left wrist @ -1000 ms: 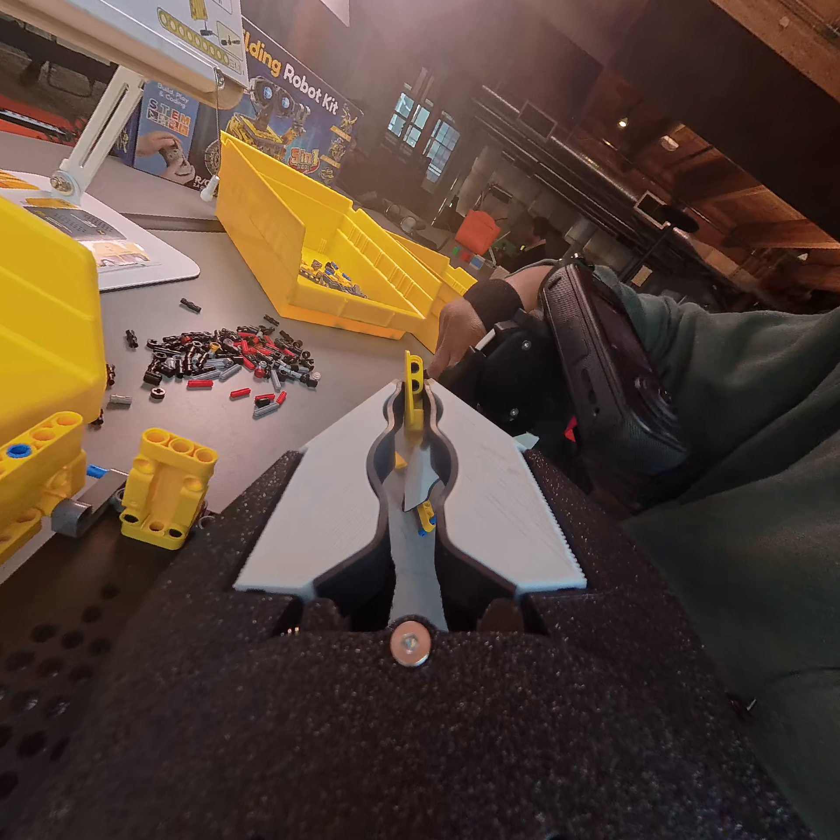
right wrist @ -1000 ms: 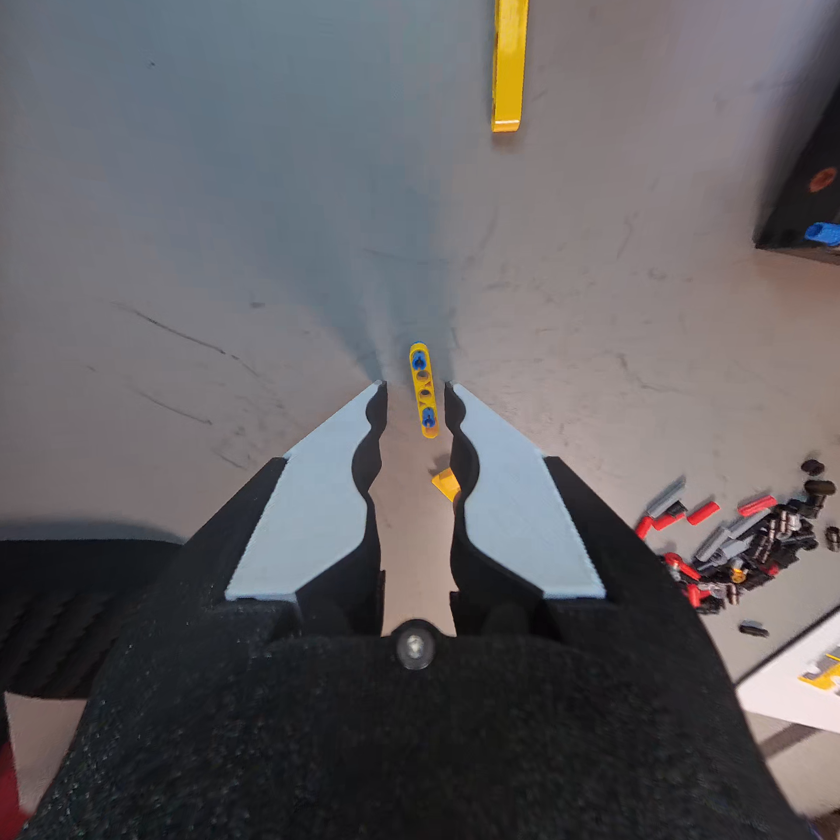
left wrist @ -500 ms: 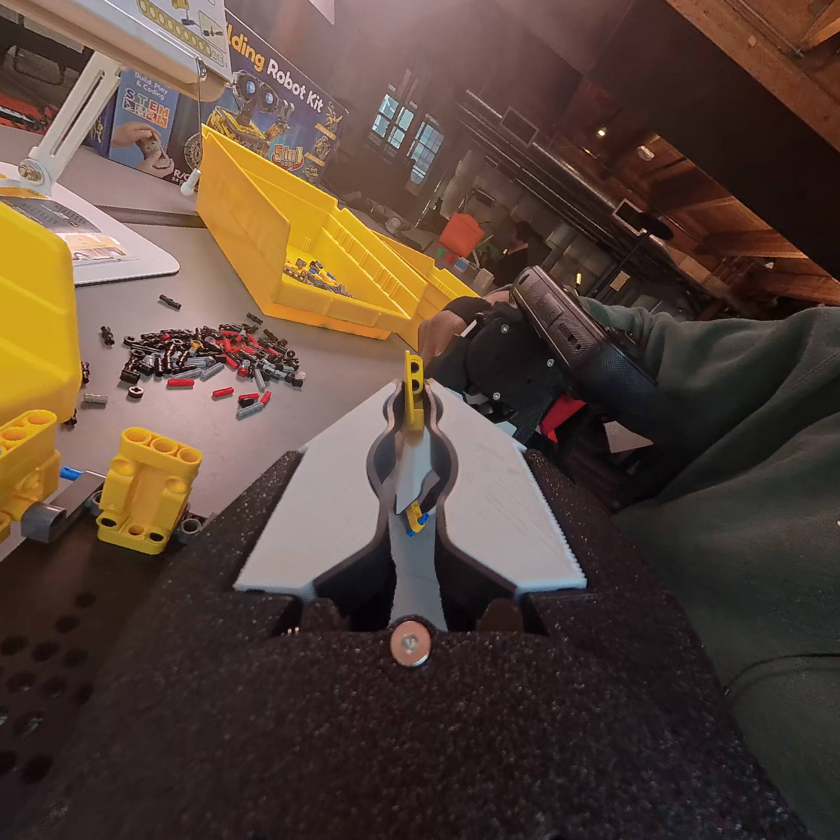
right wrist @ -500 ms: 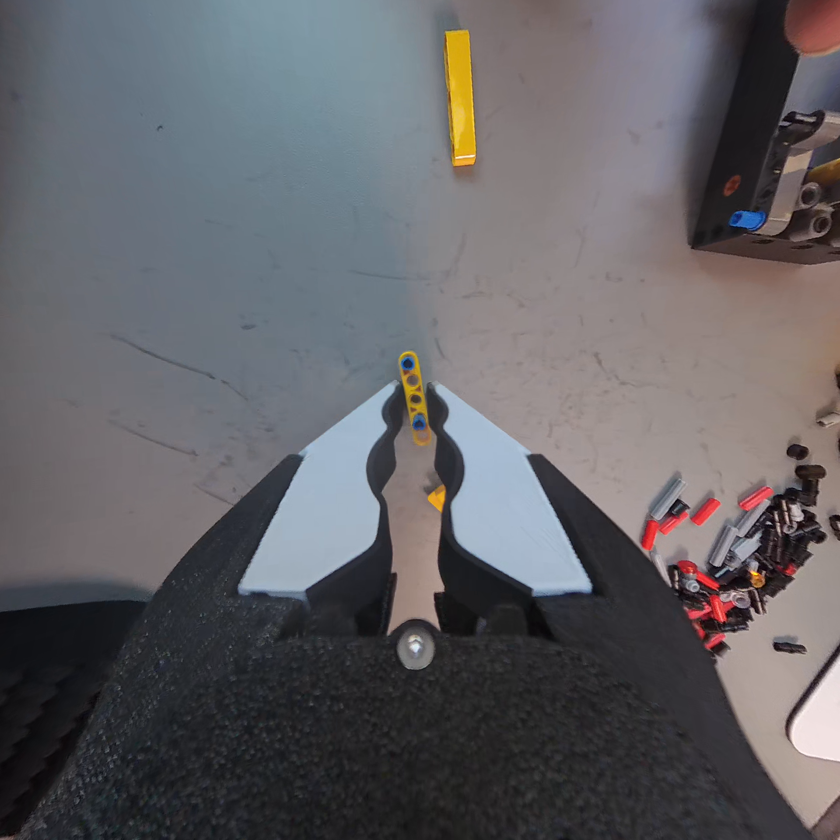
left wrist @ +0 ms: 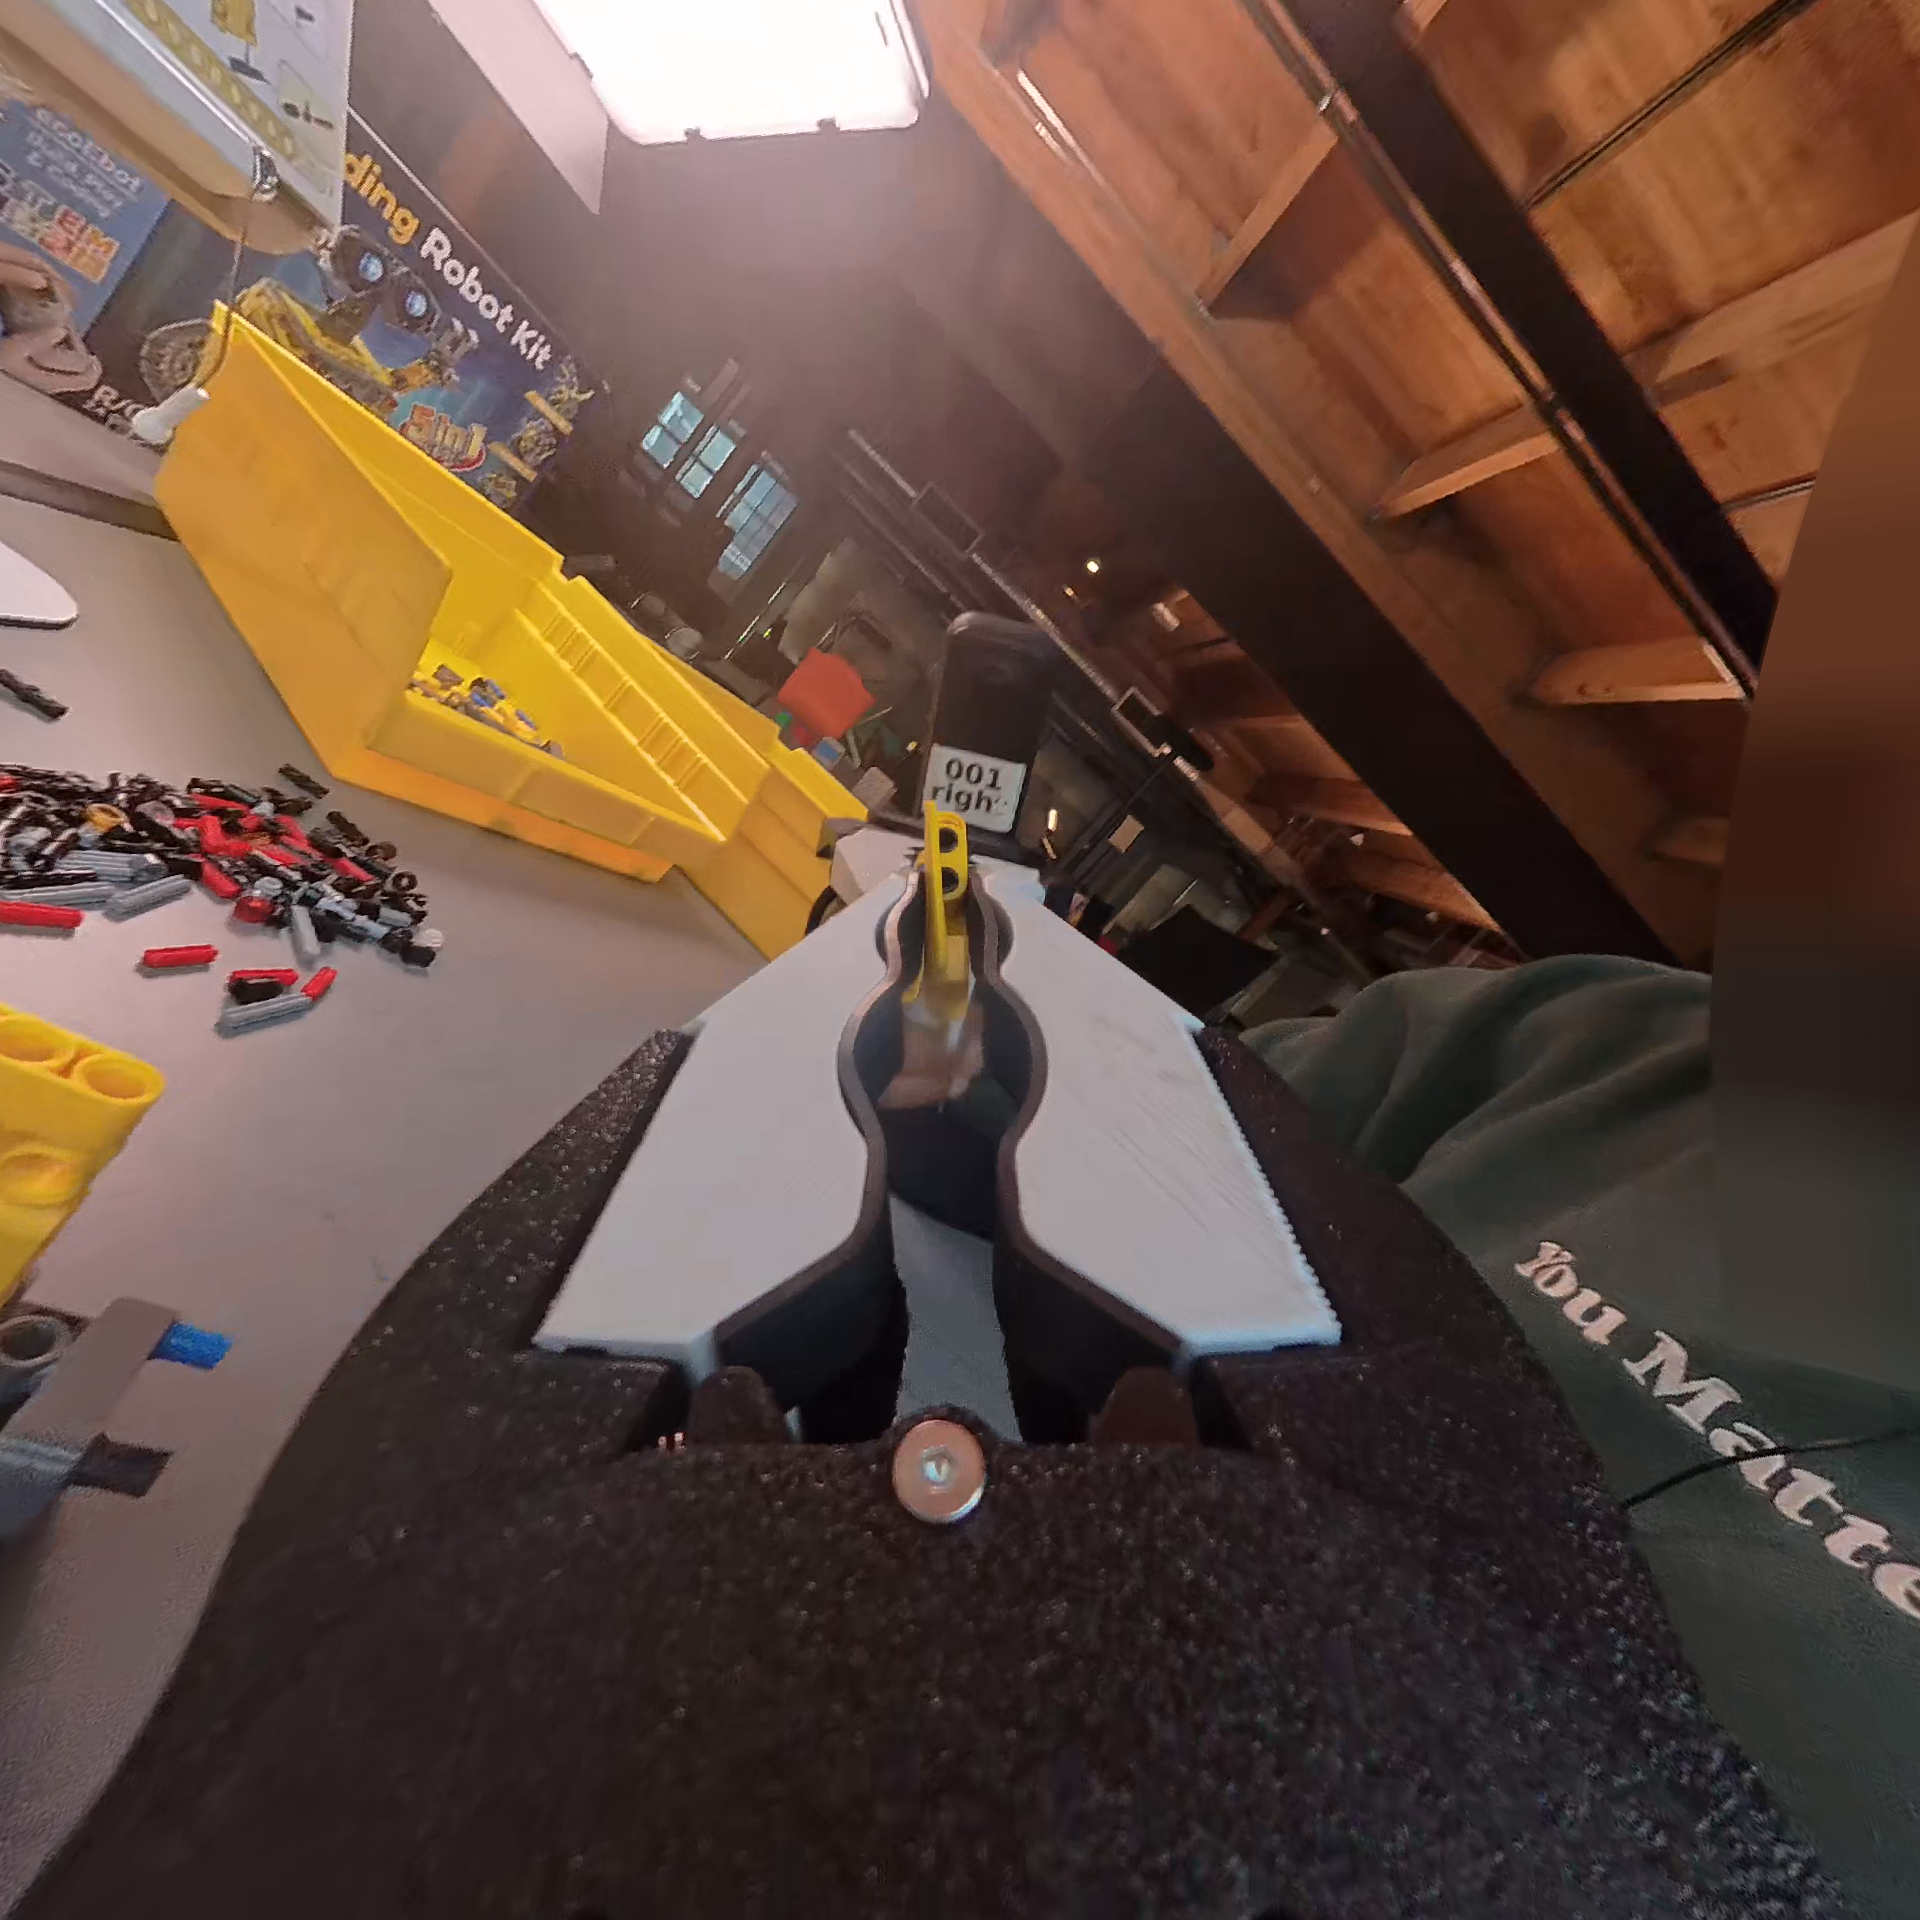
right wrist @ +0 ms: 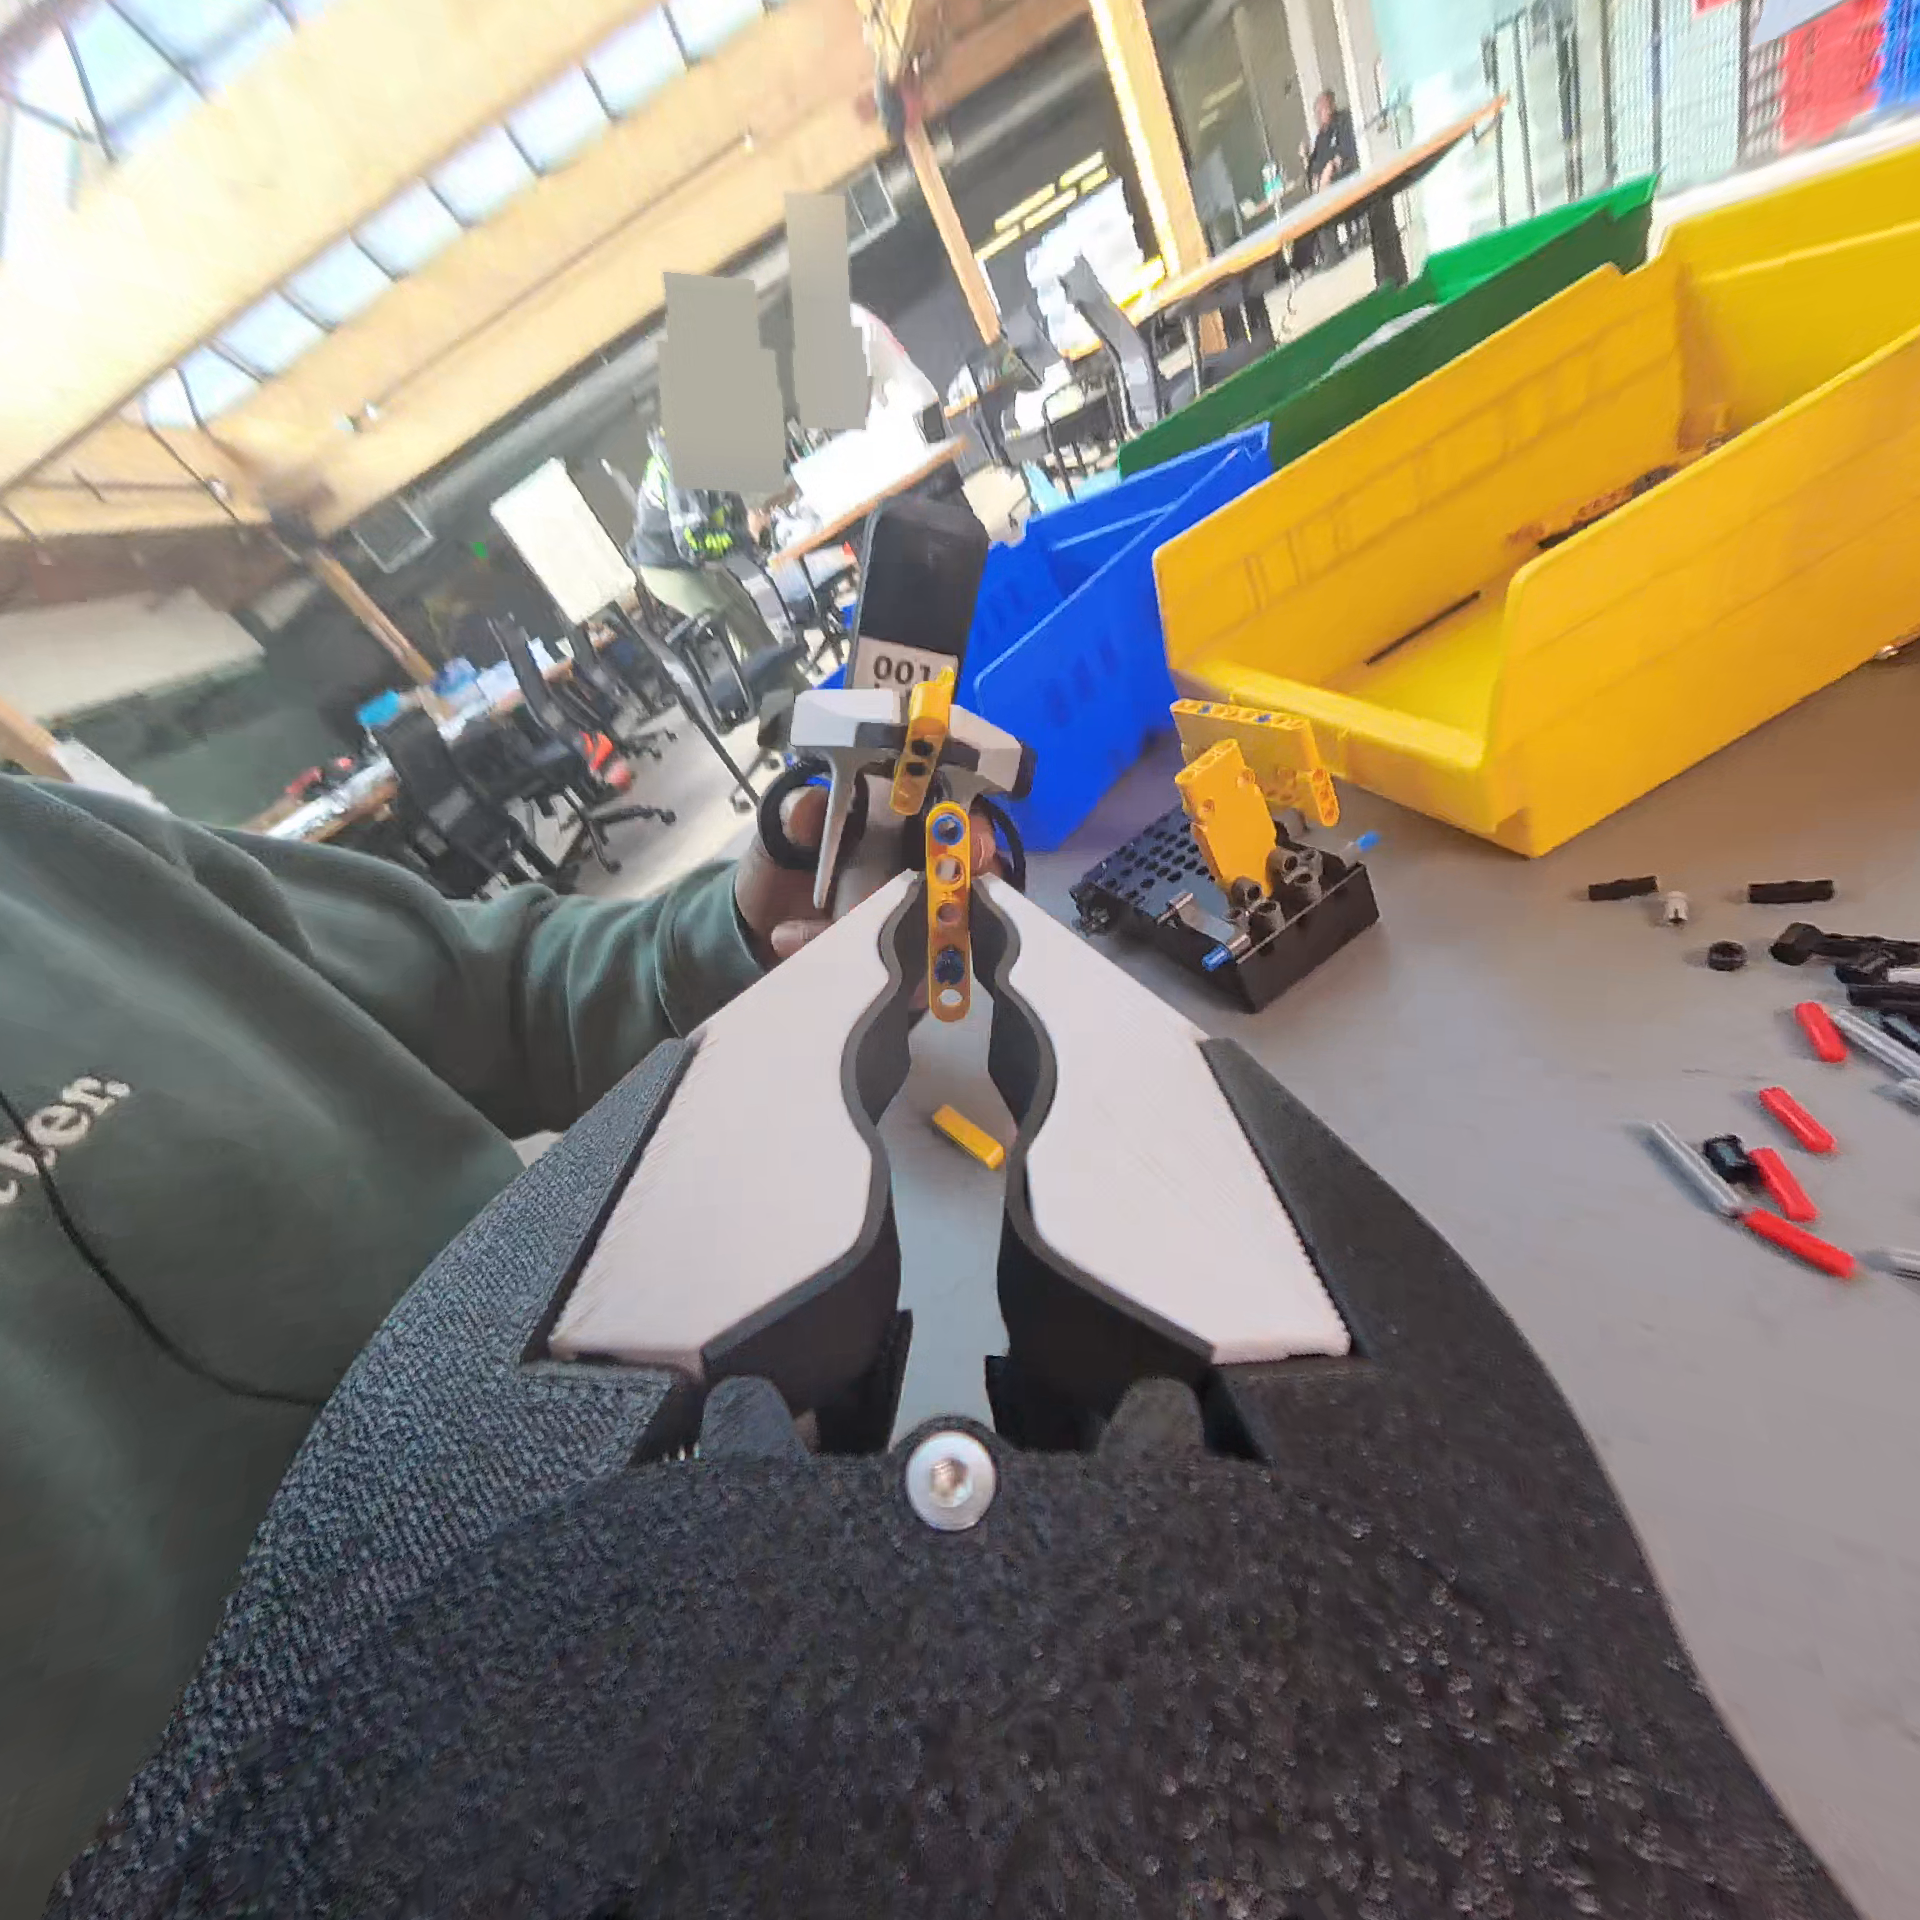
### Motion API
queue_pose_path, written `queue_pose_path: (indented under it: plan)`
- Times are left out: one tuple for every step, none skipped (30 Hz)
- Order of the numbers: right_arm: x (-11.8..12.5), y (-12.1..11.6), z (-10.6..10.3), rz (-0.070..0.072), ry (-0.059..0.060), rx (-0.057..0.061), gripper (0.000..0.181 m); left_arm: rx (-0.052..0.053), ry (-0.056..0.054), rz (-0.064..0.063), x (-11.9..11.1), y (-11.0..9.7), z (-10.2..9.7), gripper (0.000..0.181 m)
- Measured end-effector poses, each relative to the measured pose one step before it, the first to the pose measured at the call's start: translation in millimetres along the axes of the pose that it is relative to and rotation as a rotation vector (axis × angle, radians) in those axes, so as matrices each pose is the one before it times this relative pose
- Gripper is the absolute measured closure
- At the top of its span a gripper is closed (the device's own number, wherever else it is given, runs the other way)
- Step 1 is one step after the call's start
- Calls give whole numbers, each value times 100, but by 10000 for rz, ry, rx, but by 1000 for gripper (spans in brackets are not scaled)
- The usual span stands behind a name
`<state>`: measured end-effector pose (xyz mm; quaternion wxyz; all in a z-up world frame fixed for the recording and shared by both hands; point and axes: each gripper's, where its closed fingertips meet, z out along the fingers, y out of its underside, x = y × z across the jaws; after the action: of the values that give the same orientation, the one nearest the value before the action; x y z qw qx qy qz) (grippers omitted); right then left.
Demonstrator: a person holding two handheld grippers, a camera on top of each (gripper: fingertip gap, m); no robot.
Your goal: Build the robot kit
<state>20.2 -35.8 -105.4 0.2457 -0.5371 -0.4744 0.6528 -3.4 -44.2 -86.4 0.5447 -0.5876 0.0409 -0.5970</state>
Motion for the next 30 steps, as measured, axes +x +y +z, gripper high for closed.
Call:
queue_pose_path:
  plan:
    - [-311,-209,209,210,-111,392,174,150,169,-87,246,-80,81,175]
    - [-245,-284,241,157,-82,379,175,54,99,-27,144,56,94,175]
    - [-165,-140,295,136,-76,190,174,1,68,23,122,141,82,175]
    - [-148,-150,277,73,-92,121,174,-34,63,43,133,146,84,175]
    - [-259,-55,261,76,-171,-7,175,-73,23,54,74,184,108,175]
    - [3,-38,182,-2,15,-40,175,-77,-49,70,-23,166,91,175]
    - [-7,-67,110,-105,21,-21,175,-30,-20,62,17,64,37,175]
    - [-124,10,75,-30,-81,-100,175,-54,33,28,102,71,19,175]
    - [-52,-19,79,-13,-37,-82,175,-123,-2,68,73,172,39,175]
    - [-58,88,110,-99,-24,-135,175,-174,-39,134,41,247,77,175]
    - [-54,13,71,-144,-12,-78,175,-120,-37,126,37,185,56,175]
    - [6,8,21,-90,7,-90,175,-6,-21,58,14,-6,-12,175]
    - [7,79,-2,-63,3,-103,175,-55,-8,25,-12,43,-21,175]
    - [15,117,-36,-47,-8,-96,175,-83,-32,69,-35,102,-8,175]
    - [1,101,-97,42,-36,-64,175,-70,-45,114,-32,111,37,175]
    - [14,34,-140,100,-31,-20,175,-26,-23,104,23,67,49,175]
    - [1,-86,-162,124,-24,58,175,-26,6,75,48,58,68,175]
    - [-28,-41,-134,197,-44,20,175,-78,-27,108,10,146,84,175]
    - [-22,89,-44,233,-28,-67,175,-67,-65,211,-19,139,68,175]
    - [-82,21,-34,113,-37,4,175,-27,-22,232,54,69,52,176]
    - [-34,33,-17,80,-7,11,175,23,-16,167,40,-23,16,176]
    - [-56,64,-2,72,-30,-12,175,67,-20,95,-14,-87,-20,175]
    - [-46,19,17,13,-29,36,175,76,-1,14,-29,-82,-29,175]
    - [-30,121,70,28,-29,-20,175,81,4,-40,-31,-84,-33,175]
    - [95,6,46,-4,45,68,175,85,19,-72,-37,-84,-24,175]
    - [120,46,37,25,45,35,175,94,51,-97,-2,-83,-28,175]
    - [-23,-67,25,89,-45,92,175,90,75,-102,31,-78,-19,176]
    - [-38,-65,16,120,-40,72,175,78,90,-105,47,-72,-8,176]
    - [9,-81,47,69,35,46,175,80,71,-89,25,-71,-18,176]
    - [-55,-68,48,-59,47,19,175,68,95,-77,59,-77,-30,176]
